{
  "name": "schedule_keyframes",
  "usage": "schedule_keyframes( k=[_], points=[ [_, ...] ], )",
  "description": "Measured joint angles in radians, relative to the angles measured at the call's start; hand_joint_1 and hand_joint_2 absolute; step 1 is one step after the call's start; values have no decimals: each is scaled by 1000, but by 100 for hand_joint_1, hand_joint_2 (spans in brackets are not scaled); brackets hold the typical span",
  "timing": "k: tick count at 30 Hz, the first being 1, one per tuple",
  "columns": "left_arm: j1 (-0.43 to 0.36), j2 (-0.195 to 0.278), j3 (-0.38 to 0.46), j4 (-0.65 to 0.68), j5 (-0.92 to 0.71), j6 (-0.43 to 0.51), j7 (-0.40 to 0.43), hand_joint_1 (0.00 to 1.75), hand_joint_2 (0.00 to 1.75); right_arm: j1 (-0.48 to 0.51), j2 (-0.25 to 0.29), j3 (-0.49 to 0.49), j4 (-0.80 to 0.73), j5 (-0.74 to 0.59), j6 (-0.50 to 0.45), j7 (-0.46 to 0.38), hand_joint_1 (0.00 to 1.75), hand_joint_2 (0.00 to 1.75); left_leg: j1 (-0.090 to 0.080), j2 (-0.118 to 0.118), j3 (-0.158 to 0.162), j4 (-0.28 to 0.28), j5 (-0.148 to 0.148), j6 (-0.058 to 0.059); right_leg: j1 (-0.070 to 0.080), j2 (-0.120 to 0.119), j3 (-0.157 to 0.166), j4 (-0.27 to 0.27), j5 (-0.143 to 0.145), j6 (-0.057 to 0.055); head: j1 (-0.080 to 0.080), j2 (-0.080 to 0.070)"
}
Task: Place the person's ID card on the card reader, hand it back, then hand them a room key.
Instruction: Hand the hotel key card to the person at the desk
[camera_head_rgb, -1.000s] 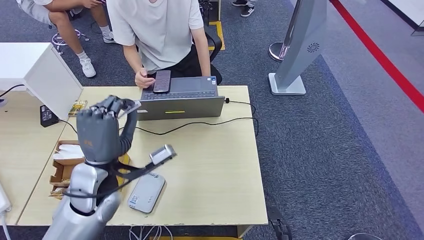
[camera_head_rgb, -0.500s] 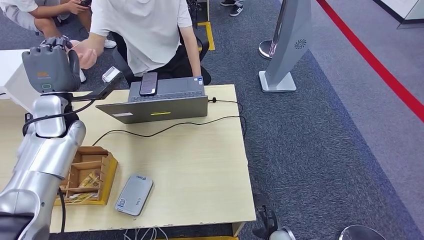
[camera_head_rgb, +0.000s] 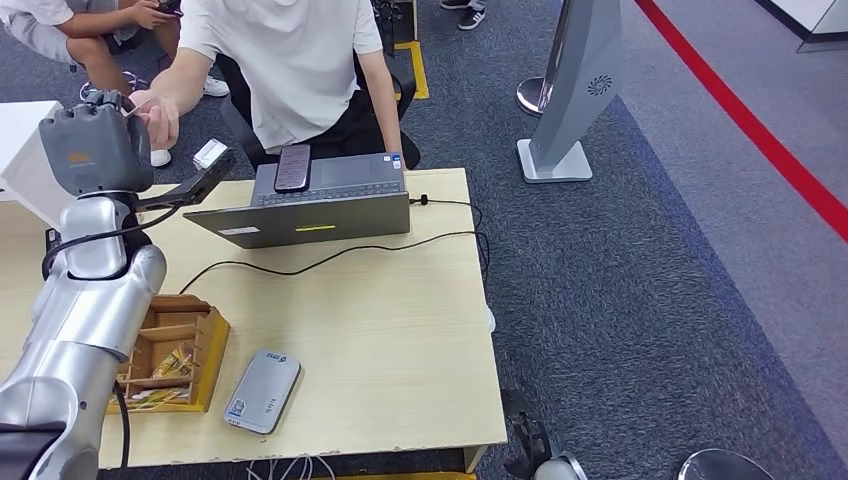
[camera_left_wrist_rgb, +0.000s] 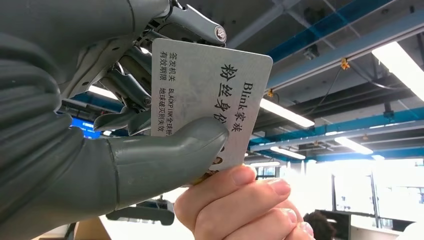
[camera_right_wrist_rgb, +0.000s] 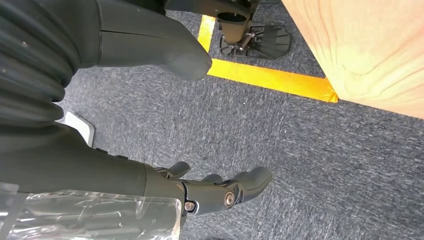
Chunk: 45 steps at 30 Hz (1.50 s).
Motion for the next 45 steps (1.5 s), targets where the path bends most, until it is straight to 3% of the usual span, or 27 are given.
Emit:
schedule_keyframes(
  k=[2, 10, 19, 28, 34, 41, 45],
  points=[
    [0, -2, 6, 5, 6, -10, -7, 0, 175, 0, 0, 0, 0, 2, 1, 5, 0, 175, 0, 0, 0, 0, 0, 0, 0, 0, 0, 0, 0, 0, 0, 0],
    [16, -14, 13, 16, 43, -7, -40, 0, 175, 3, 0, -3, -14, 17, 9, 27, 0, 175, 0, 0, 0, 0, -1, -1, 0, 0, 0, 0, -1, -1, 0, 0],
    [173, -45, 12, -205, 132, -18, -84, 0, 175, 64, 0, -21, -111, 38, 21, 73, 0, 175, 0, 0, -1, 0, -2, -2, 0, -1, 0, 0, -1, -2, 0, 0],
    [519, -25, -43, -714, 303, -35, -161, 0, 175, 204, -1, -49, -276, 38, 28, 109, 0, 175, 0, -7, -3, 0, -7, -9, 0, -10, 0, 0, -9, -5, -2, 0],
    [617, -5, -54, -854, 349, -22, -216, 0, 175, 234, -1, -63, -324, 38, 30, 117, 0, 175, -2, -12, -4, 0, -7, -10, -2, -16, 2, 0, -11, -3, -2, 0],
    [872, 38, -67, -1009, 362, 85, -325, 0, 175, 299, -2, -81, -394, 16, 20, 114, 0, 175, -5, -17, -4, 0, -9, -10, -5, -20, 3, -1, -14, 3, -2, 0],
    [1007, 108, -67, -1050, 293, -27, -285, 0, 175, 337, -2, -104, -438, -12, 33, 114, 0, 175, -5, -23, -4, 0, -10, -10, -6, -26, 5, -1, -18, 3, -2, 0]
  ],
)
